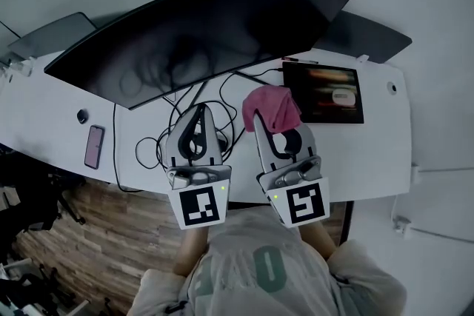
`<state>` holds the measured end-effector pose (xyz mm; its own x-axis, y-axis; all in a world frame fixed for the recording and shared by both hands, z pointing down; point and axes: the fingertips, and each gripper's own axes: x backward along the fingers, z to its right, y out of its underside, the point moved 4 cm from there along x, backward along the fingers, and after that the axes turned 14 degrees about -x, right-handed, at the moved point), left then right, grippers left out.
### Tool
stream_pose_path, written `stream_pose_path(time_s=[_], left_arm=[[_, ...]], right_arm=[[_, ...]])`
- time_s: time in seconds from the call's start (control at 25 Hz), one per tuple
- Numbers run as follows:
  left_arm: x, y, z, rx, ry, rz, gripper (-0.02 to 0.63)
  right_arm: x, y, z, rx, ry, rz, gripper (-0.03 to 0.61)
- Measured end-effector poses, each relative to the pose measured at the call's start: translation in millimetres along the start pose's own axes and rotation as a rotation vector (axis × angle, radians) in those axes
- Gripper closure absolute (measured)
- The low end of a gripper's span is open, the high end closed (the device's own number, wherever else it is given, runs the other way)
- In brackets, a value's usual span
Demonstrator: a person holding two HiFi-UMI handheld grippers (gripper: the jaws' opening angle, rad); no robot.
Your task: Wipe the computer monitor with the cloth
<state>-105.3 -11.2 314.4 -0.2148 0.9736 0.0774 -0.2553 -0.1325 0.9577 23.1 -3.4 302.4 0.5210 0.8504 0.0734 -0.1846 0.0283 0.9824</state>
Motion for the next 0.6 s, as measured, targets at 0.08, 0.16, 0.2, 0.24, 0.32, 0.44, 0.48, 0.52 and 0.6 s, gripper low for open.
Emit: stream_pose_path(time_s=[0.08, 0.16, 0.2, 0.24, 0.32, 0.44, 0.48, 0.52, 0.6], left_arm=[[-7.1, -1.9, 1.6, -0.002, 0.024, 0.006, 0.598], [-13.4, -5.4, 2.4, -0.008, 0.045, 0.018, 0.598], [-16.0, -7.4, 2.1, -0.009, 0.051, 0.024, 0.598], [-18.6, -9.4, 1.3, -0.009, 0.057, 0.03, 0.598], [-24.5, -12.8, -1.4, -0.013, 0.066, 0.044, 0.598], [-36.0, -14.5, -2.9, -0.017, 0.083, 0.064, 0.598], [-40.3, -14.0, -2.2, -0.016, 0.091, 0.068, 0.598], [-44.8, -13.1, -1.1, -0.015, 0.101, 0.07, 0.598], [-53.7, -10.2, 2.2, -0.013, 0.133, 0.067, 0.598]], right_arm=[[-4.1, -1.0, -0.6, -0.002, -0.006, 0.011, 0.525], [-7.2, -2.0, -1.1, -0.006, 0.001, 0.025, 0.524], [-8.5, -2.1, -1.1, -0.012, 0.007, 0.029, 0.525], [-9.9, -2.0, -1.2, -0.019, 0.009, 0.032, 0.525], [-14.7, -1.9, -2.3, -0.023, 0.004, 0.036, 0.525], [-25.0, -1.1, -2.4, -0.015, -0.002, 0.039, 0.525], [-28.6, -0.5, -1.6, -0.013, -0.004, 0.04, 0.525], [-32.4, 0.5, -0.5, -0.013, -0.005, 0.039, 0.524], [-39.4, 3.6, 3.0, -0.015, -0.003, 0.032, 0.523]])
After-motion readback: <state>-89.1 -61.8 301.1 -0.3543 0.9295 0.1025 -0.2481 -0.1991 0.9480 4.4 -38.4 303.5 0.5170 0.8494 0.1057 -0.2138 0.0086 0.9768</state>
